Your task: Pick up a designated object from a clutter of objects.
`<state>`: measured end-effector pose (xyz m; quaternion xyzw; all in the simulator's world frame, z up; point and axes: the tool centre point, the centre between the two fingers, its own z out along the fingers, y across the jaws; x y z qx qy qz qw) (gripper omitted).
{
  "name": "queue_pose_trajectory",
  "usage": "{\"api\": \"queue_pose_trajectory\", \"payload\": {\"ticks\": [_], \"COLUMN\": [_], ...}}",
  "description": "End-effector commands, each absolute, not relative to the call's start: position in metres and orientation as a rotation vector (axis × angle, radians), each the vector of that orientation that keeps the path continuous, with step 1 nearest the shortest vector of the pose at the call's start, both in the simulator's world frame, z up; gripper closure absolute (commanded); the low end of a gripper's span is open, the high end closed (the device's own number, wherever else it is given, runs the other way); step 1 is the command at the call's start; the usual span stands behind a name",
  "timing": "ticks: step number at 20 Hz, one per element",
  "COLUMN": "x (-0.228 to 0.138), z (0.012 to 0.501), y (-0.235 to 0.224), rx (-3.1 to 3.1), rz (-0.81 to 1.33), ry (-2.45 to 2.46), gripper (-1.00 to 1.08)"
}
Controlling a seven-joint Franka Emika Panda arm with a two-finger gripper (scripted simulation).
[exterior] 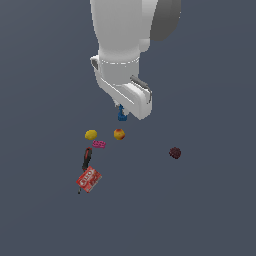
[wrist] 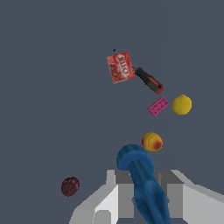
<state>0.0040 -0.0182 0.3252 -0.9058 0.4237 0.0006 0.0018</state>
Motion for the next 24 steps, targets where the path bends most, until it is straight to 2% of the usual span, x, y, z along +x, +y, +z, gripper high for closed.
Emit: {"api": "queue_pose_trajectory", "payload": {"ticks": [1, 12, 24], "x": [0.0, -0.009, -0.009], "z": [0.351, 0.437, 0.463], "y": [-0.038, -0.104, -0.124], "rx": [-2.843, -2.845, -2.846], "rz": [0.003, 0.001, 0.0], "ry": [1.329, 1.33, 1.33], "gripper": [1.08, 1.08, 1.08]}}
